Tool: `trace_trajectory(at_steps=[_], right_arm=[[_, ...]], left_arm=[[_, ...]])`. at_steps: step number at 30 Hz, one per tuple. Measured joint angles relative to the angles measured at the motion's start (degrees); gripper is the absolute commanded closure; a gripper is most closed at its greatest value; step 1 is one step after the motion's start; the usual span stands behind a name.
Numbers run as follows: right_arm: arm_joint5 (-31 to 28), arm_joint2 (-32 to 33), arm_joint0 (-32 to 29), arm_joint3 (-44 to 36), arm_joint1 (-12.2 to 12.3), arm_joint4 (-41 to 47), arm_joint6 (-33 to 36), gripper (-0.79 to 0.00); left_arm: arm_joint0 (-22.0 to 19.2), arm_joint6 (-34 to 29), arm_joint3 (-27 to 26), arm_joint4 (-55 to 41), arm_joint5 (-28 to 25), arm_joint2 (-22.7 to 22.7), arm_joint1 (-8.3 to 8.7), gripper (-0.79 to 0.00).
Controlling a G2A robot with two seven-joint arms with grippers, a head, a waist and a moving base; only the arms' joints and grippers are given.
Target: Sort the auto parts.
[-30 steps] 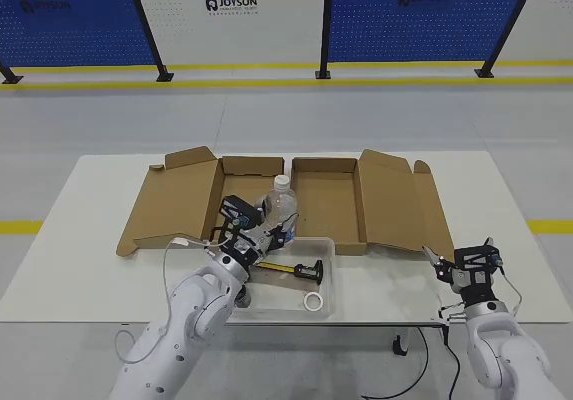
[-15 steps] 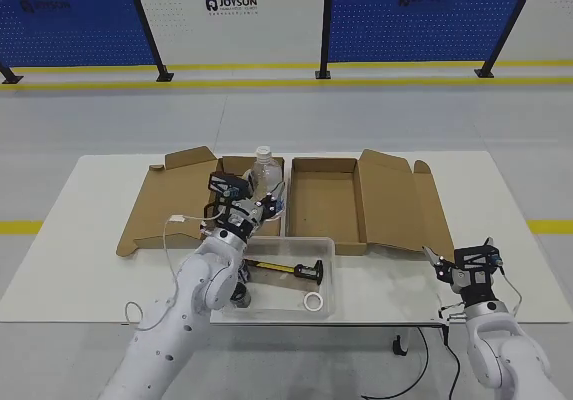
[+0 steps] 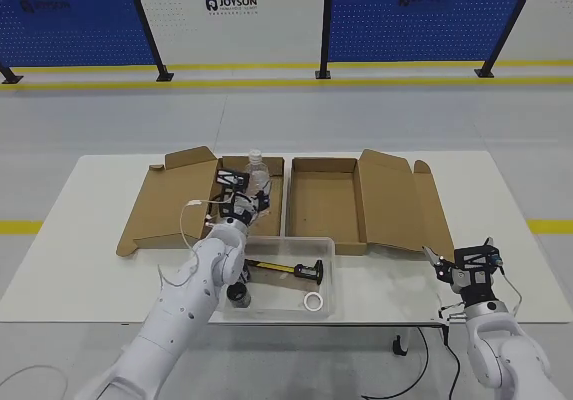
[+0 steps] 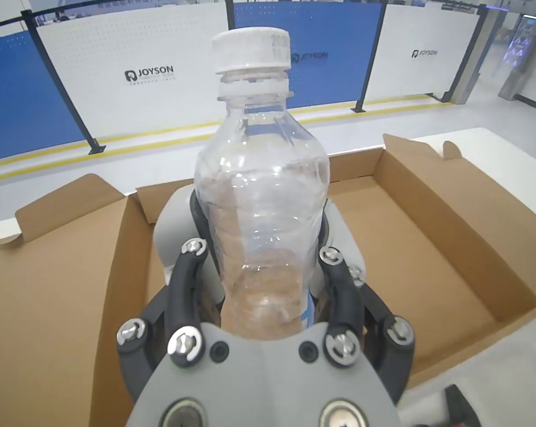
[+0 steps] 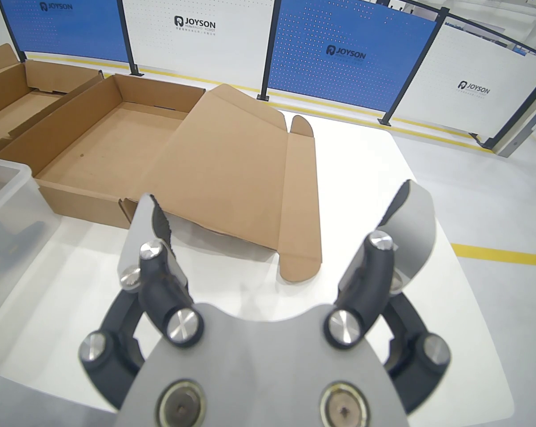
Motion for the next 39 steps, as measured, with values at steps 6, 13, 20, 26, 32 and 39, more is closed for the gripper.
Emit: trace_trajectory(at_steps=[6, 13, 20, 26, 32, 39], right_arm=[[0.0, 0.0, 0.0, 0.0, 0.0, 0.0, 0.0, -0.785], [0.0, 0.0, 0.0, 0.0, 0.0, 0.0, 0.0, -0.785], [0.0, 0.0, 0.0, 0.0, 0.0, 0.0, 0.0, -0.785], [0.0, 0.0, 0.0, 0.0, 0.0, 0.0, 0.0, -0.785], [0.0, 0.0, 0.0, 0.0, 0.0, 0.0, 0.0, -0.785], [0.0, 0.0, 0.0, 0.0, 0.0, 0.0, 0.0, -0.785]], left_arm=[[-1.63, -2.14, 4.63, -0.37, -0.53, 0.83, -0.84, 0.0], [-2.66, -3.62, 7.14, -0.07, -1.48, 1.57, -1.59, 0.0], [-3.38, -5.46, 8.66, 0.58, -2.76, 2.23, -2.17, -0.08], [-3.47, -5.57, 9.18, 0.74, -2.89, 2.26, -2.59, -0.317], [-3.38, -5.43, 9.41, 1.16, -3.06, 2.21, -2.92, -0.465], [-3.13, -4.95, 9.31, 1.89, -2.98, 1.81, -3.16, -0.785]])
